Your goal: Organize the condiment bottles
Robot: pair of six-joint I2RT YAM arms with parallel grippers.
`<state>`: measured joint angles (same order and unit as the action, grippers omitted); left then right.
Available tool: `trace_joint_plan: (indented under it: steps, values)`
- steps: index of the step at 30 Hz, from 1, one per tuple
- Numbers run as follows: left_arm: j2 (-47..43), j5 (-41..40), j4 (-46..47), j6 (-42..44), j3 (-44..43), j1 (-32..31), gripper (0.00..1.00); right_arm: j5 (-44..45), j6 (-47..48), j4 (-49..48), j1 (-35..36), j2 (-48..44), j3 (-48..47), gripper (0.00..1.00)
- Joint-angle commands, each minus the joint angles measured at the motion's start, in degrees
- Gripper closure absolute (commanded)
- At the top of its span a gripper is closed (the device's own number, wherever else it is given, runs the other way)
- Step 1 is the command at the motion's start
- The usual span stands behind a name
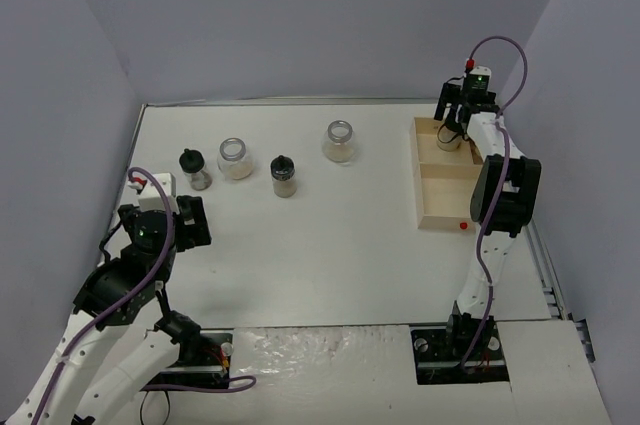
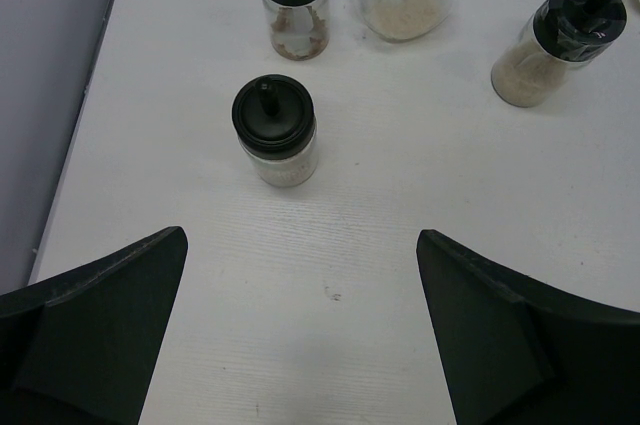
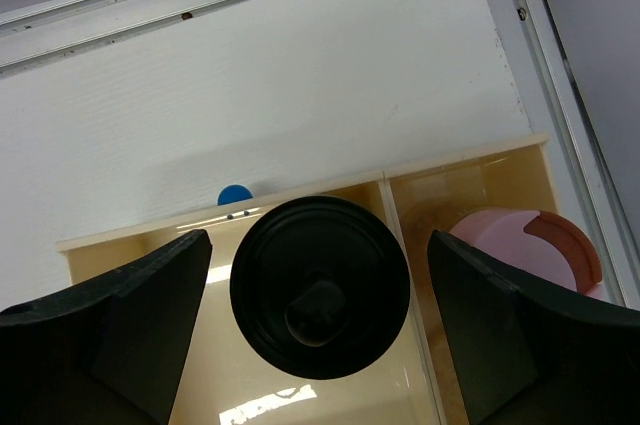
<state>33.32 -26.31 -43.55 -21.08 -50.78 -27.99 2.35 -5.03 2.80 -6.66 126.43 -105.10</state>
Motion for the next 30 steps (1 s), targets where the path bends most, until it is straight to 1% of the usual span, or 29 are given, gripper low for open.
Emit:
trace_joint_plan:
  steps: [1,3,5,10,13,17,18,23,24,27,30]
  values:
    - [1.09,0.44,2.59,1.04,-0.96,0.60,0.03,-1.73,0.02,-3.82,-0.45,-7.40,-0.48,0.06]
    - [0.95,0.56,2.59,1.04,-0.90,0.65,0.03,-3.58,0.02,-3.07,-0.37,-9.84,-0.01,0.02]
    - [0.61,0.47,2.68,1.04,-0.90,0.65,0.03,-4.38,0.02,-3.06,-0.19,-13.74,1.04,0.00]
    - [0.35,0.47,2.77,1.22,-0.90,1.17,0.03,-8.27,0.90,-0.74,2.85,-25.39,6.77,0.00]
    - [0.23,0.56,2.88,1.24,-0.90,1.41,0.03,-11.52,2.09,1.51,7.37,-31.04,10.21,0.00]
    - [-0.01,0.56,3.15,1.32,-0.81,1.69,0.03,-15.05,4.85,2.32,17.59,-36.94,15.02,0.00]
    - [-0.01,0.56,3.25,1.37,-0.81,1.64,0.03,-15.69,6.14,2.37,21.29,-38.17,17.09,0.00]
    - [0.16,0.56,3.30,1.39,-0.72,1.80,0.03,-16.93,10.91,1.21,36.08,-39.07,22.98,0.00]
    - [0.16,0.57,3.30,1.39,-0.71,1.80,0.03,-17.51,11.05,0.92,36.38,-38.94,23.43,0.00]
    - [0.14,0.82,3.45,1.37,-0.63,1.90,0.03,-20.15,13.88,-0.55,42.19,-35.83,24.88,0.00]
    - [0.02,0.64,3.38,1.31,-0.63,1.97,0.03,-21.85,16.58,-2.01,45.28,-31.02,24.50,0.00]
